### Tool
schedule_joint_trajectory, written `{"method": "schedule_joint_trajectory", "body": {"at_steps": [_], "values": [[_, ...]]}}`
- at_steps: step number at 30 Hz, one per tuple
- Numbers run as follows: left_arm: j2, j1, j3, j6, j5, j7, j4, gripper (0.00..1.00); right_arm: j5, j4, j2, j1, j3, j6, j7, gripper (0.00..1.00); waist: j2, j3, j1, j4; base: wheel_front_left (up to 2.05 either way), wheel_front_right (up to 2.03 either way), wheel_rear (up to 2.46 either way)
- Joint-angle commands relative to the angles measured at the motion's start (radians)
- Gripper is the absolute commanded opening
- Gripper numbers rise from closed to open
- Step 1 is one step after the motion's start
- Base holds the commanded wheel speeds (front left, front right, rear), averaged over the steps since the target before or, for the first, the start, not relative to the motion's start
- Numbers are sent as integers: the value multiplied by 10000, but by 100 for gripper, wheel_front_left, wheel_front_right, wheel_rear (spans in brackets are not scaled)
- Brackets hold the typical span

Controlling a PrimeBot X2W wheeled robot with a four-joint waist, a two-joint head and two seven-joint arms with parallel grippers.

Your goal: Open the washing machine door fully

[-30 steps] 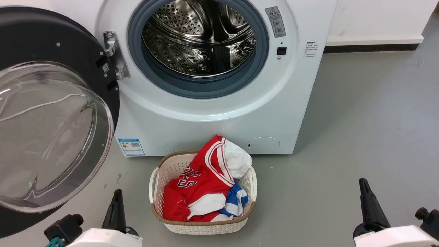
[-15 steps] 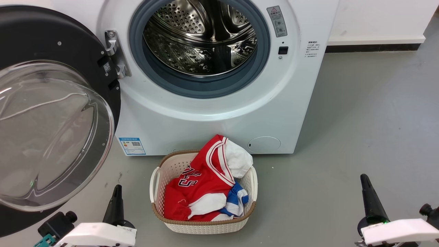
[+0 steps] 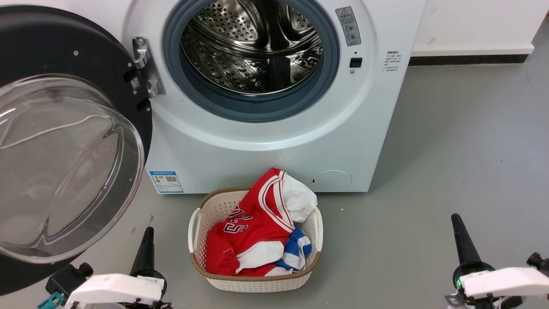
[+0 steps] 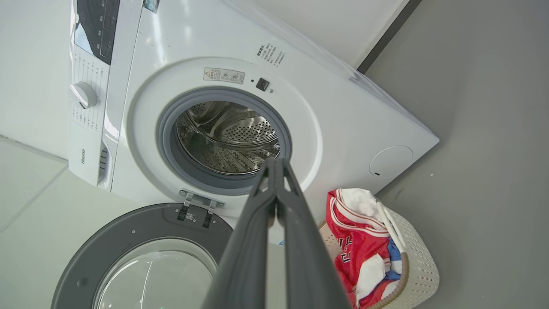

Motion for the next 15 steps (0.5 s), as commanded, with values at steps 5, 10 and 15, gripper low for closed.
{"method": "schedule_joint_trajectory", "body": {"at_steps": [5,10,15], "values": [[2,-326,82,-114,-689,165,-6,0,650,29,-61,-344,-67,1,159,0,0,7,0,14,0,0,0],[1,-409,123,-152,-1224,299,55,0,1145,118,-58,-469,-109,1,277,0,0,13,0,28,0,0,0],[1,-492,159,-198,-1736,425,109,0,1611,203,-54,-536,-156,1,419,0,0,20,0,42,0,0,0]]}}
